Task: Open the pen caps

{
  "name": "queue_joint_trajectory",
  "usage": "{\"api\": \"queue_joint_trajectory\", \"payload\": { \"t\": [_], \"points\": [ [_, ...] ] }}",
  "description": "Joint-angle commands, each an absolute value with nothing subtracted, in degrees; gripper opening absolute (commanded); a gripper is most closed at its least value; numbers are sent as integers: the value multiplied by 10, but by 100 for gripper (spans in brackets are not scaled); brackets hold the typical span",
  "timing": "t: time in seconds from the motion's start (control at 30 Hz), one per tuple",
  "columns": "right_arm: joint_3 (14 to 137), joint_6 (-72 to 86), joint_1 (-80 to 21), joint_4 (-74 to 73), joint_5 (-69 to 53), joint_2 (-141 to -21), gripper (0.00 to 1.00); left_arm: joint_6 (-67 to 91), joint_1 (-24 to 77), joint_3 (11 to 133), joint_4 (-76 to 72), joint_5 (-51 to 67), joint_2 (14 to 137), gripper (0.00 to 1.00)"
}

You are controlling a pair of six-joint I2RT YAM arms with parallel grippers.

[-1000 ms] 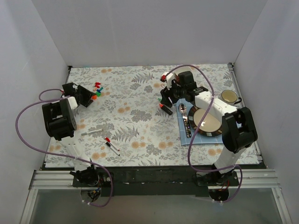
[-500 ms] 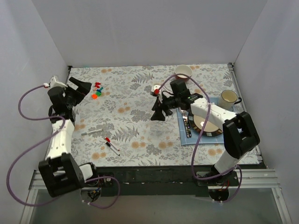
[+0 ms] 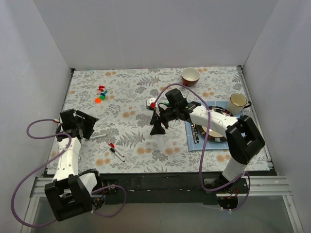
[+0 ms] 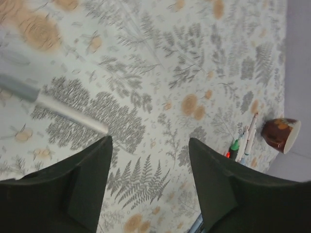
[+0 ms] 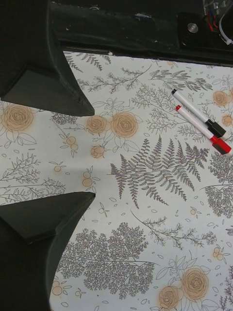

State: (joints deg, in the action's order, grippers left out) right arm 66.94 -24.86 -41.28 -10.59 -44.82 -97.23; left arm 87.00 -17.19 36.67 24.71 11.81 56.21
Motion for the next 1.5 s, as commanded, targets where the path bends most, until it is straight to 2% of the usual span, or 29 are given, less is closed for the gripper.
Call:
{"api": "queue_joint_trajectory", "payload": {
  "t": [0.0, 0.07, 0.1, 0.13, 0.2, 0.37, 0.67, 0.87, 1.13, 1.23, 1.47],
  "points": [
    [686, -255, -416, -105, -445, -972, 70, 939, -159, 381, 359, 29, 597, 48],
    [686, -254, -415, -106, -445, -971, 70, 960, -150, 388, 372, 8, 619, 33],
    [686, -254, -416, -105, -445, -971, 70, 966, -140, 392, 375, 7, 644, 21],
    [686, -254, -415, -105, -444, -971, 70, 976, -133, 400, 388, -10, 656, 20],
    [686, -253, -415, -105, -444, -971, 70, 990, -111, 403, 393, -28, 681, 20],
    [686, -254, -416, -105, -445, -971, 70, 1004, -102, 420, 406, -55, 735, 29],
    [686, -257, -416, -105, -449, -963, 70, 1027, -102, 463, 396, -67, 797, 29],
    [685, -257, -416, -106, -454, -961, 70, 1032, -102, 473, 415, -67, 825, 34],
    [684, -256, -416, -105, -456, -952, 70, 1034, -105, 460, 412, -83, 830, 35],
    [683, -255, -415, -105, -457, -948, 70, 1035, -107, 477, 428, -86, 861, 33],
    [679, -252, -415, -99, -462, -944, 70, 1029, -110, 499, 445, -91, 922, 19]
  ]
}}
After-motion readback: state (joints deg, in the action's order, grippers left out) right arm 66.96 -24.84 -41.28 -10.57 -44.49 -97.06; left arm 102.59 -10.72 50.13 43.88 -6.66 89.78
